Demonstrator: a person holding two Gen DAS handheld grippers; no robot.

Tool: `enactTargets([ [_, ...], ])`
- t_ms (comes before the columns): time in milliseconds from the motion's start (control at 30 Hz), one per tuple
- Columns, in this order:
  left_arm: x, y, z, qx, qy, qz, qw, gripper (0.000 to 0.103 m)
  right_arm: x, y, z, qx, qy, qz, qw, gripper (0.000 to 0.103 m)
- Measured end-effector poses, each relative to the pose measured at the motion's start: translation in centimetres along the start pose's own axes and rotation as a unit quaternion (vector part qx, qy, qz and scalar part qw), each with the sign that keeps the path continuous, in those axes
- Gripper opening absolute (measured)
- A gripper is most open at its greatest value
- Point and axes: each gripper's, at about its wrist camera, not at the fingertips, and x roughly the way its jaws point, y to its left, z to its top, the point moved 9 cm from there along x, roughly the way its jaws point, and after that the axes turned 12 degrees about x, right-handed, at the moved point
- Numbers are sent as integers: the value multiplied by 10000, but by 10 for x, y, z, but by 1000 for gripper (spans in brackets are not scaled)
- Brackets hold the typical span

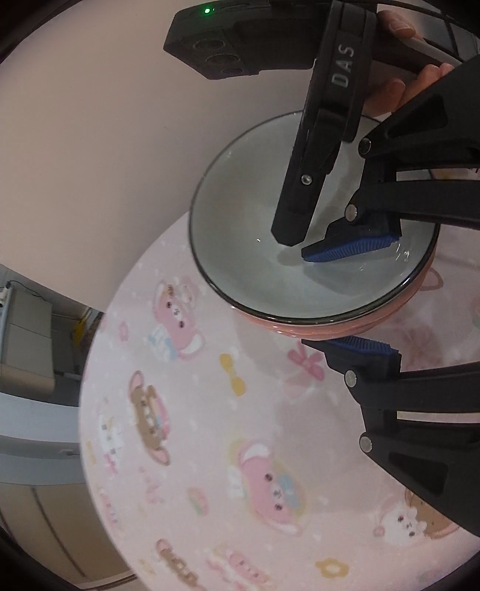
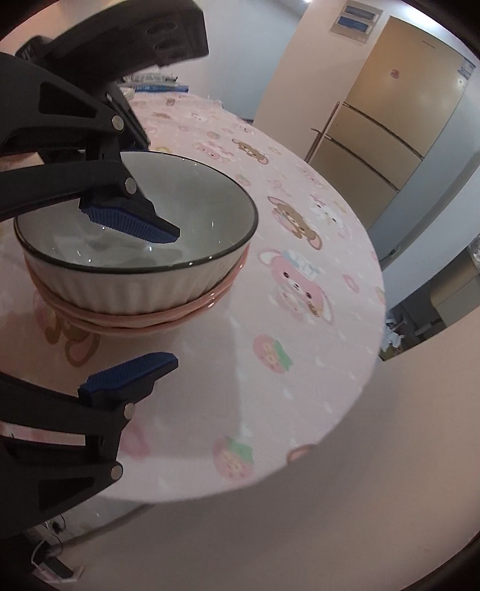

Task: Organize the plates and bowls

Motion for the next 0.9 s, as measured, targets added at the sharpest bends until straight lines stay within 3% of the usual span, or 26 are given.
enactTargets([
  [200,-3,0,-2,-82,38,-23,10000,39,9,0,-2,48,17,177,9998,59],
  [267,-6,2,-3,-121,1,80,9999,34,12,-2,-1,221,85,332,9992,50],
  [367,-12,4,-3,-45,-69,256,9996,27,8,-2,-1,134,-83,124,9998,43],
  [667,-22,3,-13,-56,81,371,9993,26,5,-2,-6,210,-18,54,9998,41],
  [900,-48,16,-22,-124,-24,560,9983,26,3,15,-25,-66,145,102,9998,41],
])
